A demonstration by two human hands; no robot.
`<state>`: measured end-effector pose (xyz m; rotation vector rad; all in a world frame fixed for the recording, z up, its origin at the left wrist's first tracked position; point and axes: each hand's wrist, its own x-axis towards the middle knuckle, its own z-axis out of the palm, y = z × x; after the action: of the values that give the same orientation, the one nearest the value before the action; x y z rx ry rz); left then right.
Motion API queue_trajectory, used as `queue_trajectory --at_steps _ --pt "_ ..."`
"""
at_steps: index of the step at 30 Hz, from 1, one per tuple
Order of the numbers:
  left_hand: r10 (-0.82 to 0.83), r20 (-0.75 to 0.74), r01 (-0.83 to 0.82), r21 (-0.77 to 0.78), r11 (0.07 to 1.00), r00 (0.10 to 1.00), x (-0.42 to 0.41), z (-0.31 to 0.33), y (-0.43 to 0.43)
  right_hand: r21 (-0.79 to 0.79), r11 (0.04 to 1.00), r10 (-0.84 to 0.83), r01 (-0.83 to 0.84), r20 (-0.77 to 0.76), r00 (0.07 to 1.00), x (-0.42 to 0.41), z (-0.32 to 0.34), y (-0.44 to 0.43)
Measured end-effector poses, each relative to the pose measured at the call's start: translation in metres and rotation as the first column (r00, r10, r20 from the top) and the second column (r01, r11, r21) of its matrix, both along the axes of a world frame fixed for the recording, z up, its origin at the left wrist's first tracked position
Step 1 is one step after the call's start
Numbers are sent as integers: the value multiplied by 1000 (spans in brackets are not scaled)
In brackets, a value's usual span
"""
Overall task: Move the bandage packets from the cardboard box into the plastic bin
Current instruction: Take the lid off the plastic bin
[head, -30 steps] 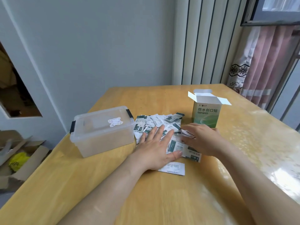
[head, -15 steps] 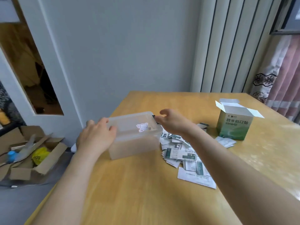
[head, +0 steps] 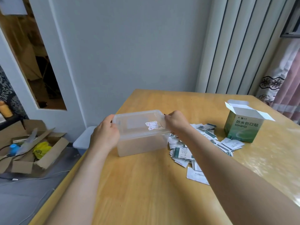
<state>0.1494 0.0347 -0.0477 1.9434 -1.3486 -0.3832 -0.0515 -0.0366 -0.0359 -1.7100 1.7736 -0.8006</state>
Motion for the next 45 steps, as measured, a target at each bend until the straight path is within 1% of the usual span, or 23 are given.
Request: queue_trajectory --at_steps 2,3,5,7,9,11,14,17,21,23,25,26,27,29,30,31,33,35,36,38,40,43,45 --pt "25 -256 -36 -38 999 966 4 -6 -3 76 997 0 -15 193 981 -3 0 5" --pt "20 -373 -38 -40 998 927 5 -8 -2 121 992 -3 -27 244 970 -6 -2 7" --pt "17 -449 -32 -28 999 893 10 -14 1 100 994 21 -44 214 977 -8 -4 10" --pt "28 -362 -54 -63 997 932 13 -15 3 -37 999 17 -16 38 999 -10 0 11" --pt "86 -193 -105 -88 991 977 12 -9 7 -138 990 -4 -8 -85 996 -11 4 12" --pt "102 -22 -103 -64 993 995 8 -3 10 -127 991 25 -46 -160 987 -9 8 16" --pt "27 149 -31 25 999 988 -3 0 11 -82 989 91 -121 -306 948 -2 12 24" --pt "24 186 -20 -21 1000 982 -13 4 17 -80 986 117 -148 -307 945 -3 11 25" --pt "98 180 -69 -162 984 979 -20 13 23 -85 988 124 -131 -78 989 -5 14 24" --pt "87 144 -48 -254 966 986 -20 19 22 -122 987 105 -104 1 994 -6 15 25" --pt "4 -35 -18 -389 921 999 -22 26 21 -181 981 85 -63 116 990 -10 21 29" --pt "-60 -162 -18 -444 896 985 -23 30 20 -182 982 96 -53 235 967 -15 25 32" --pt "-121 -278 -29 -481 876 953 -24 34 19 -139 987 127 -77 399 908 -21 30 35" --pt "-223 -458 -49 -511 858 861 -27 41 16 -39 976 177 -215 718 673 -35 41 42" --pt "-264 -509 -46 -517 855 819 -31 43 12 -23 966 171 -256 802 572 -43 45 43" --pt "-290 -522 -29 -519 854 802 -35 44 10 -16 967 149 -253 843 517 -51 48 42" --pt "-299 -415 61 -497 865 859 -44 43 4 14 990 53 -142 889 455 -64 51 35" --pt "-326 -162 244 -386 890 931 -55 37 1 65 998 -62 6 900 431 -77 48 23" --pt "-361 -27 338 -288 896 932 -64 33 1 90 994 -108 62 898 427 -83 45 16" --pt "-423 238 456 -104 884 875 -84 18 2 128 983 -171 129 889 424 -91 39 2" --pt "-376 458 461 -86 883 806 -101 6 0 159 975 -213 155 866 453 -95 31 -9" --pt "-238 567 397 -173 901 788 -108 -4 -16 213 969 -246 123 801 546 -99 22 -23" --pt "-181 589 363 -207 908 788 -110 -10 -26 242 964 -262 111 787 559 -102 16 -32"
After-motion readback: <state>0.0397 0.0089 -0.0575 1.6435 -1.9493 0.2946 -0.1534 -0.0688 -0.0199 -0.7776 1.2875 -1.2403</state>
